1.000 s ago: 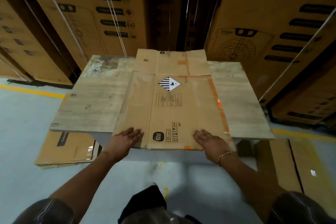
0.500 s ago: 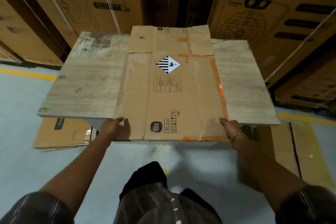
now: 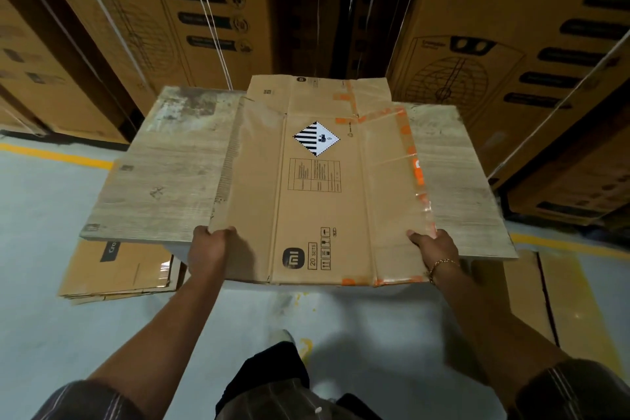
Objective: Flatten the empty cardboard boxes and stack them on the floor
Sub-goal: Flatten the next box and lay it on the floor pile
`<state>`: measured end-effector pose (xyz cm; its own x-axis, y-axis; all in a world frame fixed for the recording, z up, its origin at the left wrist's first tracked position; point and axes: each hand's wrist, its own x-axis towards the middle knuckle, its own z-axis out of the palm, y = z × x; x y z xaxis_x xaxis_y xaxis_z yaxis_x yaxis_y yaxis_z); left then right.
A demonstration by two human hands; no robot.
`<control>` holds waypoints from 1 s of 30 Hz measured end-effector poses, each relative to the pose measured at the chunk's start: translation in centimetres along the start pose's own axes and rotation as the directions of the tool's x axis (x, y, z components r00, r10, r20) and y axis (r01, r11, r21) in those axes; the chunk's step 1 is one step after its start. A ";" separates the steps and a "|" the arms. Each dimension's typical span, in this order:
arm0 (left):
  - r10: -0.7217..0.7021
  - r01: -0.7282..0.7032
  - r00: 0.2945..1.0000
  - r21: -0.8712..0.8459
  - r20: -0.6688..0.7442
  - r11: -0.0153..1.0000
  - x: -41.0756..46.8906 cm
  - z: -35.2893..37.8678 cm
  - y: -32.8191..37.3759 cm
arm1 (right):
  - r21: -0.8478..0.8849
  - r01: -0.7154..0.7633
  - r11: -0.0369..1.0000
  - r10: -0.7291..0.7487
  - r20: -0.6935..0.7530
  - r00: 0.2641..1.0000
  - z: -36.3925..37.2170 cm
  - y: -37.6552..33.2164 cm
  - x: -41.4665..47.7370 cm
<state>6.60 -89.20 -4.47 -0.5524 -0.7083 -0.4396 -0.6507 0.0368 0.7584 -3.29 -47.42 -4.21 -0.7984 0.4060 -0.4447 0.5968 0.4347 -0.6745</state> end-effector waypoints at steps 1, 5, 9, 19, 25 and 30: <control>0.002 -0.002 1.000 -0.001 -0.027 1.000 -0.8 -0.7 0.3 | 0.007 0.009 1.000 -0.009 -0.007 1.000 -0.5 -0.4 -1.0; 0.013 -0.009 0.988 0.027 -0.156 1.000 -2.5 -4.7 0.6 | 0.045 0.042 0.998 -0.043 0.025 0.999 -1.0 -2.4 -4.3; 0.002 0.008 0.954 0.034 -0.300 0.999 -2.4 -9.7 -0.1 | 0.021 0.109 0.994 -0.109 0.027 0.994 1.3 -5.6 -8.0; -0.105 0.096 0.851 -0.045 -0.515 0.994 3.9 -27.4 -4.9 | 0.051 0.238 0.970 -0.243 0.164 0.956 16.0 -14.0 -18.4; -0.128 0.101 0.821 -0.080 -0.556 0.992 13.6 -39.4 -7.4 | 0.108 0.247 0.963 -0.265 0.201 0.943 30.2 -18.9 -25.1; -0.084 0.074 0.837 -0.041 -0.541 0.996 23.6 -48.3 -6.7 | 0.122 0.216 0.969 -0.236 0.179 0.955 41.5 -23.5 -29.8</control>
<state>23.06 -140.19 3.35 -0.1258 -0.9771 -0.1717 -0.6677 -0.0446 0.7431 3.12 -103.16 0.44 -0.9176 0.1411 -0.3716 0.3958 0.4109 -0.8213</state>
